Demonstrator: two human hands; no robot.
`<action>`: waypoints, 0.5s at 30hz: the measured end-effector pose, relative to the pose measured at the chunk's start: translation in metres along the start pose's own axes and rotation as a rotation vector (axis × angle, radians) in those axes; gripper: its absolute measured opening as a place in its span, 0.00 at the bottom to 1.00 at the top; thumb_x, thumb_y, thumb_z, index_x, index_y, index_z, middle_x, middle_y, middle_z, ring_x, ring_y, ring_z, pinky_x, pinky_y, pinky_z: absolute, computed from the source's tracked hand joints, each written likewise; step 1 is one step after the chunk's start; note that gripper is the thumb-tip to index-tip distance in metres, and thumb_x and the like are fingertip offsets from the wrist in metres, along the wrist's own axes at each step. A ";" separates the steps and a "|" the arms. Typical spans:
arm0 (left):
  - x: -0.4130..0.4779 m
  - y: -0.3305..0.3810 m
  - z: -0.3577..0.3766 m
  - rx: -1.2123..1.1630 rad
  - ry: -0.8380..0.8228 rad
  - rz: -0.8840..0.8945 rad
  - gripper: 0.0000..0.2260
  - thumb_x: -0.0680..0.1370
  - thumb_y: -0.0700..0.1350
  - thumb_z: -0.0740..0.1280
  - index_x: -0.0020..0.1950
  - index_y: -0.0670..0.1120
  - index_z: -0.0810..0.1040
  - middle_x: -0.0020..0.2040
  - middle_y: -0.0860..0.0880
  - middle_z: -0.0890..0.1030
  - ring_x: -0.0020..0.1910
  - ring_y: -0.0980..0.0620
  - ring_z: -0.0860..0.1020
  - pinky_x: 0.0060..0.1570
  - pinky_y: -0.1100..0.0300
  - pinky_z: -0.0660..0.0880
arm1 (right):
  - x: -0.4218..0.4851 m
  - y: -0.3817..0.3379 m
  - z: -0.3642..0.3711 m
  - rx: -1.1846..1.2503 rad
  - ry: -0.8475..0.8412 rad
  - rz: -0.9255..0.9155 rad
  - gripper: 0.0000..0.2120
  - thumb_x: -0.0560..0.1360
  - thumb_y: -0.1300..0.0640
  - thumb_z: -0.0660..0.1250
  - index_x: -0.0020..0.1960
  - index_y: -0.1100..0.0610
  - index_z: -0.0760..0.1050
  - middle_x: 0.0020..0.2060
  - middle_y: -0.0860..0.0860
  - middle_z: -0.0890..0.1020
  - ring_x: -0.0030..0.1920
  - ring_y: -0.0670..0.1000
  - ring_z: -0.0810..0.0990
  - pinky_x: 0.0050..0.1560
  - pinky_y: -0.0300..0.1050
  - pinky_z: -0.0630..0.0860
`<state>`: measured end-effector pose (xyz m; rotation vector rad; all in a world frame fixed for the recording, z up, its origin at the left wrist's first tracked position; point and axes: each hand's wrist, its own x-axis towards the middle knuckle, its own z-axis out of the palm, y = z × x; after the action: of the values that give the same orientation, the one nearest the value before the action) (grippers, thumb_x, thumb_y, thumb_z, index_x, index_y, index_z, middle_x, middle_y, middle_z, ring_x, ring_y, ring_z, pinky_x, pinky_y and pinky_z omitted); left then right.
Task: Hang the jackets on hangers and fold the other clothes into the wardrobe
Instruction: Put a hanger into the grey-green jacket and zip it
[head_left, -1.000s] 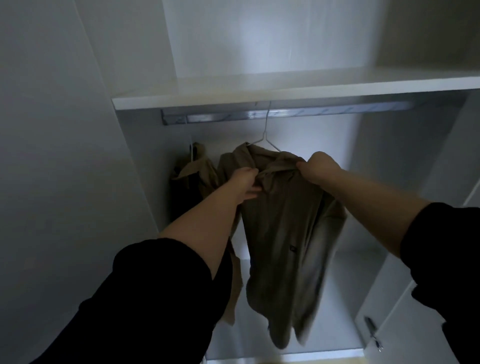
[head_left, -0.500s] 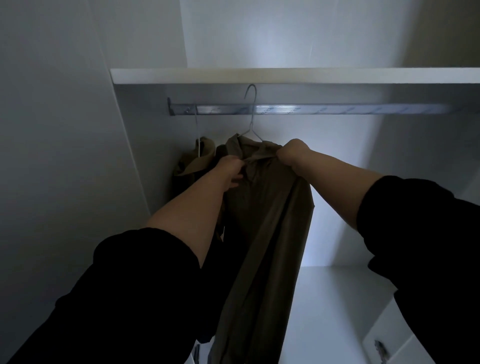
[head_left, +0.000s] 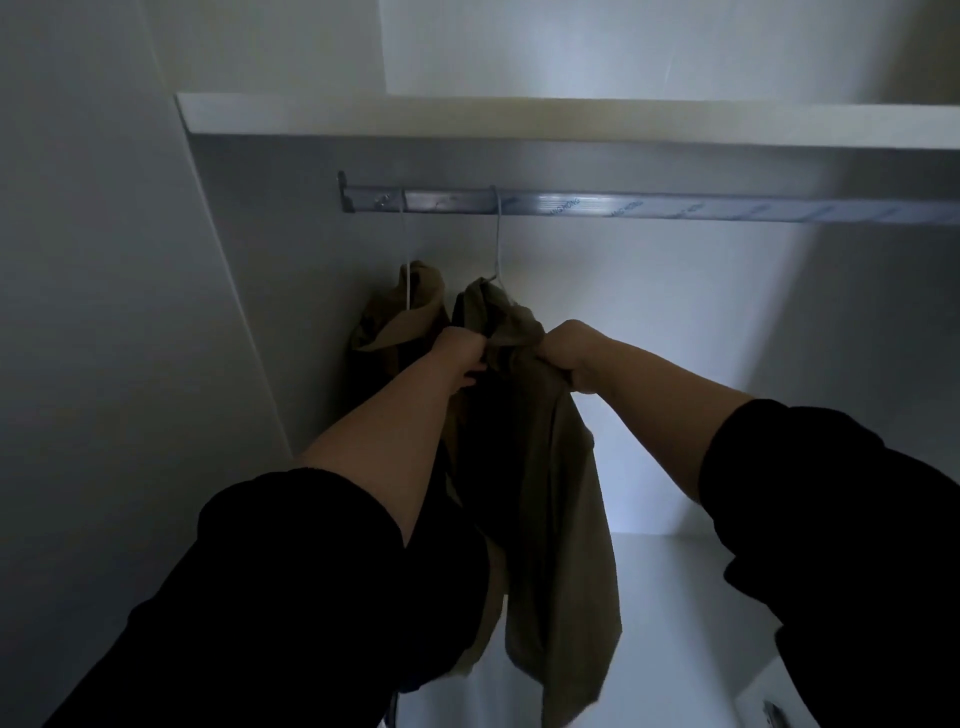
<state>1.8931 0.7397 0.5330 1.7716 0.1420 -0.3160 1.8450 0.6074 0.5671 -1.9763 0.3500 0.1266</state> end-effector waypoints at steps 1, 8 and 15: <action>0.001 -0.001 -0.001 -0.008 0.002 -0.012 0.11 0.79 0.44 0.61 0.60 0.44 0.74 0.54 0.48 0.79 0.44 0.52 0.76 0.38 0.58 0.69 | -0.001 0.002 0.000 0.034 -0.053 0.019 0.07 0.78 0.67 0.60 0.54 0.68 0.73 0.52 0.62 0.77 0.50 0.59 0.76 0.48 0.49 0.76; -0.009 0.002 -0.004 -0.117 -0.015 -0.082 0.20 0.83 0.53 0.52 0.68 0.44 0.71 0.53 0.48 0.77 0.47 0.49 0.77 0.45 0.53 0.73 | -0.014 0.013 -0.008 0.218 -0.326 0.097 0.15 0.76 0.73 0.60 0.62 0.68 0.73 0.48 0.60 0.79 0.43 0.55 0.80 0.51 0.47 0.79; -0.038 0.007 -0.001 0.117 0.003 0.045 0.12 0.79 0.45 0.64 0.61 0.44 0.76 0.56 0.44 0.80 0.48 0.46 0.79 0.49 0.53 0.78 | -0.043 0.017 -0.011 0.238 -0.458 0.165 0.11 0.79 0.68 0.60 0.59 0.63 0.74 0.51 0.59 0.82 0.52 0.55 0.82 0.56 0.49 0.78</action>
<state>1.8588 0.7422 0.5511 1.8883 0.0869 -0.2937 1.7984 0.5986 0.5673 -1.6241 0.2150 0.6046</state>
